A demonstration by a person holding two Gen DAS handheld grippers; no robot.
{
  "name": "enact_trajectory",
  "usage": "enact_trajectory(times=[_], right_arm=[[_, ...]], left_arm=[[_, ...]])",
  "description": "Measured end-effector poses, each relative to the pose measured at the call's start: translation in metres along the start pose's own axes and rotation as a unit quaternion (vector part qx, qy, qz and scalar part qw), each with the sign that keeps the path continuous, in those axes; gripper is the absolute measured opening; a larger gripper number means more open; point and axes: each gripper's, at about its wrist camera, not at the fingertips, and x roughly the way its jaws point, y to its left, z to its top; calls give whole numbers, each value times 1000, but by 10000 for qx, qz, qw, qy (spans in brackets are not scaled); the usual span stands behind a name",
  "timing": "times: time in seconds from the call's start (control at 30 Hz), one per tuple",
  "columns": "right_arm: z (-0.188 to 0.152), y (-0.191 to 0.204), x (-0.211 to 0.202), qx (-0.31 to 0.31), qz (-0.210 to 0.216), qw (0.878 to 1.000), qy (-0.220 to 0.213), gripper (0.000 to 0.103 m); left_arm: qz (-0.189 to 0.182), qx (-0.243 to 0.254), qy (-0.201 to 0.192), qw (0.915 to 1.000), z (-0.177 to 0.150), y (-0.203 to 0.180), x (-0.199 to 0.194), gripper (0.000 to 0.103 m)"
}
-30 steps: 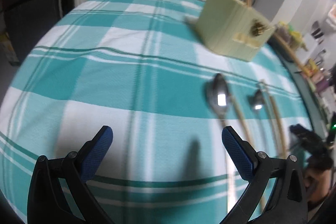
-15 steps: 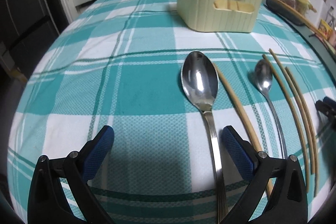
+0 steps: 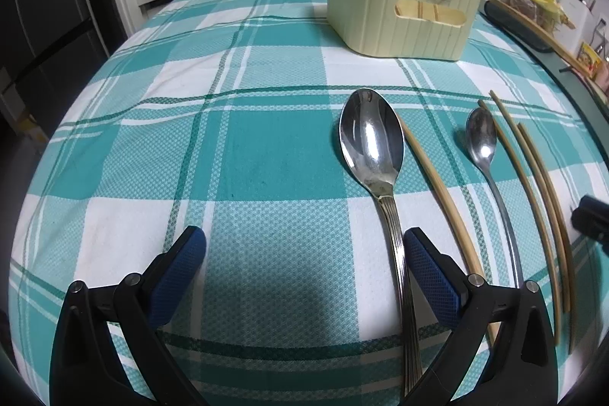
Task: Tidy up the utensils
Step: 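Close the left gripper on the large spoon handle while the right gripper grasps a wooden chopstick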
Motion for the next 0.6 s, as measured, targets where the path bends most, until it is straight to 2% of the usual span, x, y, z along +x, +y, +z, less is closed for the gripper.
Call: enact_trajectory(times=[0.07, 0.1, 0.13, 0.17, 0.2, 0.33, 0.43, 0.53, 0.6], right_arm=[[-4, 6, 8, -55, 55, 9998, 169, 30], [-5, 10, 11, -148, 68, 9996, 222, 26], [-5, 16, 12, -292, -39, 9994, 199, 25], [-6, 20, 12, -440, -163, 9987, 213, 20], [-6, 22, 12, -501, -226, 9982, 250, 11], [-7, 4, 7, -400, -545, 9972, 306, 9], [-11, -10, 2, -361, -564, 9972, 322, 9], [-13, -14, -1, -466, -499, 9970, 375, 10], [-13, -16, -2, -548, -436, 9965, 454, 16]], left_arm=[[3, 2, 1, 10000, 0, 0, 0, 103], [3, -2, 3, 10000, 0, 0, 0, 103], [-3, 9, 12, 10000, -1, 1, -1, 103], [-6, 48, 19, 10000, -1, 2, -1, 103], [6, 88, 22, 10000, -2, 4, -3, 103], [17, -17, 56, 10000, -10, 23, -9, 103], [-13, 9, 98, 10000, -14, 36, -12, 103], [-174, 333, 254, 9990, -15, 36, -13, 103], [-362, 607, 456, 9965, -15, 34, -14, 103]])
